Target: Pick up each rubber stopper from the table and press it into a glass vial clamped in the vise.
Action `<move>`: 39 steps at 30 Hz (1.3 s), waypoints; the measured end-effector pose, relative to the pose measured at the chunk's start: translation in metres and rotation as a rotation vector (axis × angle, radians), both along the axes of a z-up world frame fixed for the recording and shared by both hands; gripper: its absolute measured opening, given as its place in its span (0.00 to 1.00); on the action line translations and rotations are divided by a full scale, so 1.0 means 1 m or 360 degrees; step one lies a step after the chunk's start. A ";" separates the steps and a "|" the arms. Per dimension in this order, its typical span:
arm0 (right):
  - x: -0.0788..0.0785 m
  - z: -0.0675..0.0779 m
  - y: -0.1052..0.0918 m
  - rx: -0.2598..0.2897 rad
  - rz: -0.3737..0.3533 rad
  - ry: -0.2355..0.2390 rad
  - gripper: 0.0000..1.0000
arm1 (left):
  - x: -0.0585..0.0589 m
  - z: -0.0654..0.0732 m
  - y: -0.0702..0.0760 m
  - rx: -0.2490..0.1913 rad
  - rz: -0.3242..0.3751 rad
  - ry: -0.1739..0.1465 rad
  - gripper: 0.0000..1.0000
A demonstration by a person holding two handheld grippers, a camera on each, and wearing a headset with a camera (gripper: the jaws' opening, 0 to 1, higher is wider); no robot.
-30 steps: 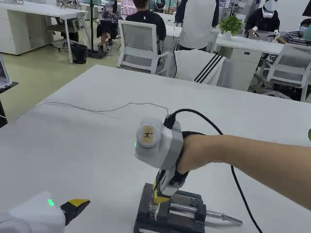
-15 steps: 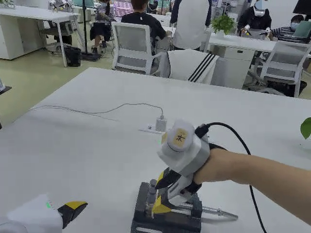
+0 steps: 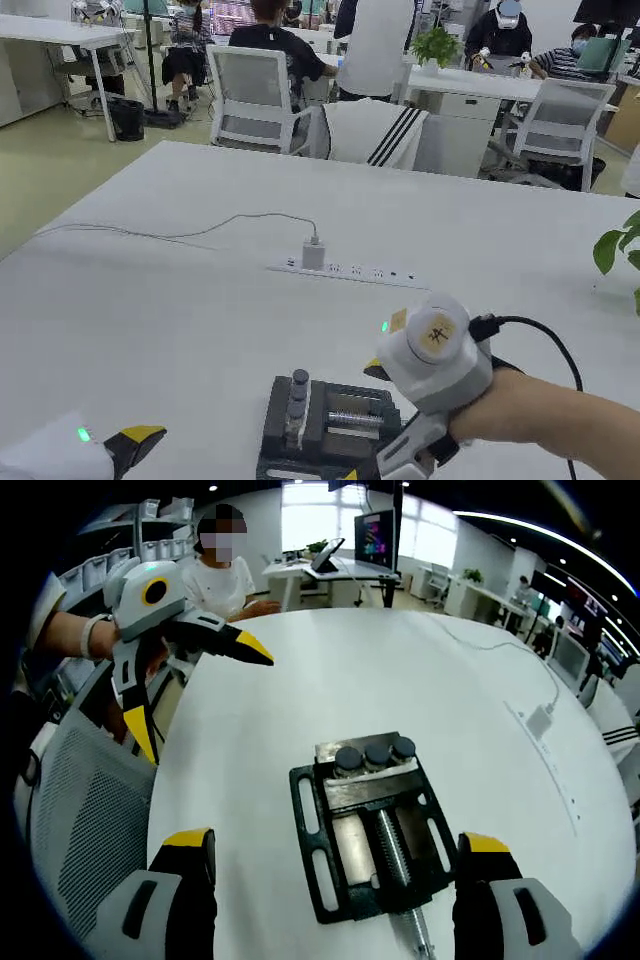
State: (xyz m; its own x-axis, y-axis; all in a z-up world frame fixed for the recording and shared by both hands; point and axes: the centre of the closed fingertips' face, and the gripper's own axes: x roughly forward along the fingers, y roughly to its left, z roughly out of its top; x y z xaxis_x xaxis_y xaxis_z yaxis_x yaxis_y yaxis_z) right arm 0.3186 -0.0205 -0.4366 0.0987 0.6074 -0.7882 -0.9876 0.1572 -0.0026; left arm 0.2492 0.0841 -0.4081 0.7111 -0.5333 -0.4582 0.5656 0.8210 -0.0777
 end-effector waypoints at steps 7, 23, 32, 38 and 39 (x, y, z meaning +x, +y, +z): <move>-0.001 0.008 -0.012 0.0119 -0.0120 0.0007 0.99 | 0.001 0.002 0.002 0.0006 -0.0010 0.0001 0.91; -0.030 0.010 -0.058 0.0314 -0.0331 -0.0006 0.99 | 0.003 -0.001 0.003 0.0027 -0.0024 0.0020 0.94; -0.041 0.003 -0.088 0.0350 -0.0460 -0.0066 0.99 | 0.006 -0.006 0.008 0.0030 -0.0018 0.0040 0.96; -0.041 0.003 -0.104 0.0379 -0.0557 -0.0078 0.99 | 0.002 -0.013 0.009 0.0033 -0.0018 0.0080 0.99; -0.042 0.003 -0.105 0.0383 -0.0558 -0.0077 0.99 | 0.001 -0.014 0.009 0.0033 -0.0021 0.0088 0.99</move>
